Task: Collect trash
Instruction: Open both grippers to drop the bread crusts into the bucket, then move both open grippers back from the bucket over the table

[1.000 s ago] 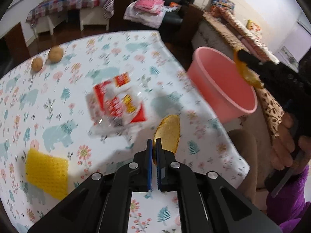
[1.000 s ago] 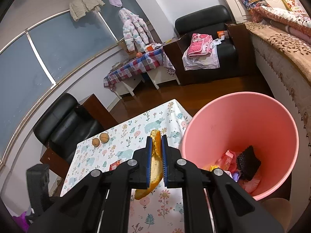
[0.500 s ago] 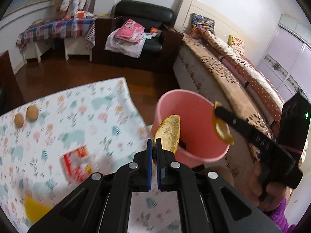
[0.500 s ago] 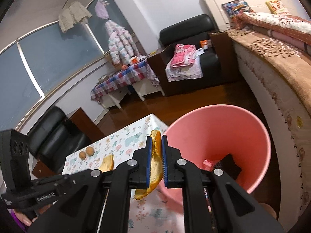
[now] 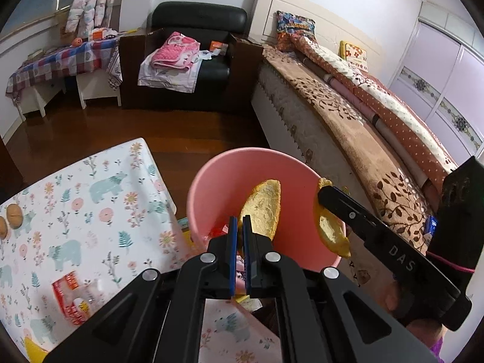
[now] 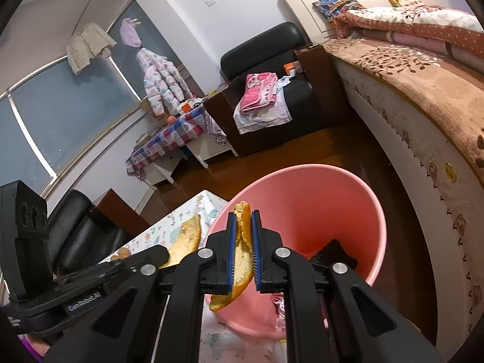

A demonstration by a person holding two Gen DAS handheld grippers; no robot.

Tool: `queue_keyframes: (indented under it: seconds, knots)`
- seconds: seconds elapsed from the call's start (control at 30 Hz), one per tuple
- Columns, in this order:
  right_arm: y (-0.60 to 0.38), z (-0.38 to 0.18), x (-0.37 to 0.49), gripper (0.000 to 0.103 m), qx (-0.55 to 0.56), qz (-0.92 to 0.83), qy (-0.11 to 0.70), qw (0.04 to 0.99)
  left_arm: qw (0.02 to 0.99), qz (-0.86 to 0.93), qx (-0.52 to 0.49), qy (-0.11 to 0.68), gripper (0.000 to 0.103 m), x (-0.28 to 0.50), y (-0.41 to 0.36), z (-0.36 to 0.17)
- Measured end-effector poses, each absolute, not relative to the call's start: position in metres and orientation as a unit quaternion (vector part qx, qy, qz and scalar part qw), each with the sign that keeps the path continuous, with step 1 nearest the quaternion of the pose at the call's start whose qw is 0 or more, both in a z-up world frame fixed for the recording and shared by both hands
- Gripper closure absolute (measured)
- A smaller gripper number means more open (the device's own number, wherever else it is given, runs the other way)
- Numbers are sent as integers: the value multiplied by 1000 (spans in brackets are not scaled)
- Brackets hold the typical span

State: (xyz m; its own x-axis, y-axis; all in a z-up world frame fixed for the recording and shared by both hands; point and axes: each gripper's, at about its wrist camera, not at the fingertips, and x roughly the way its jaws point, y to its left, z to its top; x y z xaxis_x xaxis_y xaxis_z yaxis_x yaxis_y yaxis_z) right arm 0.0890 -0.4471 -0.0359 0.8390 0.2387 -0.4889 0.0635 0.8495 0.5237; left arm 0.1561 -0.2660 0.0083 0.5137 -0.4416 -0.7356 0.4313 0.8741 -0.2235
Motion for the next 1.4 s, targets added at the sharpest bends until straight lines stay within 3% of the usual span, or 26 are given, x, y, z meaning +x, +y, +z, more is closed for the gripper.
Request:
queue_keyframes:
  seconds: [0.77,0.87,0.93,1.03,1.2,1.4]
  knots:
    - [-457,-54,92,93,287,18,286,914,867,-231,14,441,98,173,-291,-17]
    - [-454,-53,92,91,280,13,286,917,869,-229,13,438,92,174,-289,-16]
    - [-453,-53,93,91,276,12,288,917,871,-227,12,436,78,174,-288,-15]
    - [-451,-53,94,87,273,11,291,917,872,-227,6,434,66,174,-285,-13]
    - [-450,-50,94,69,268,10,289,919,874,-225,5,431,61,173,-282,-11]
    - [-449,-48,93,65,265,8,291,919,876,-223,3,427,58,172,-278,-8]
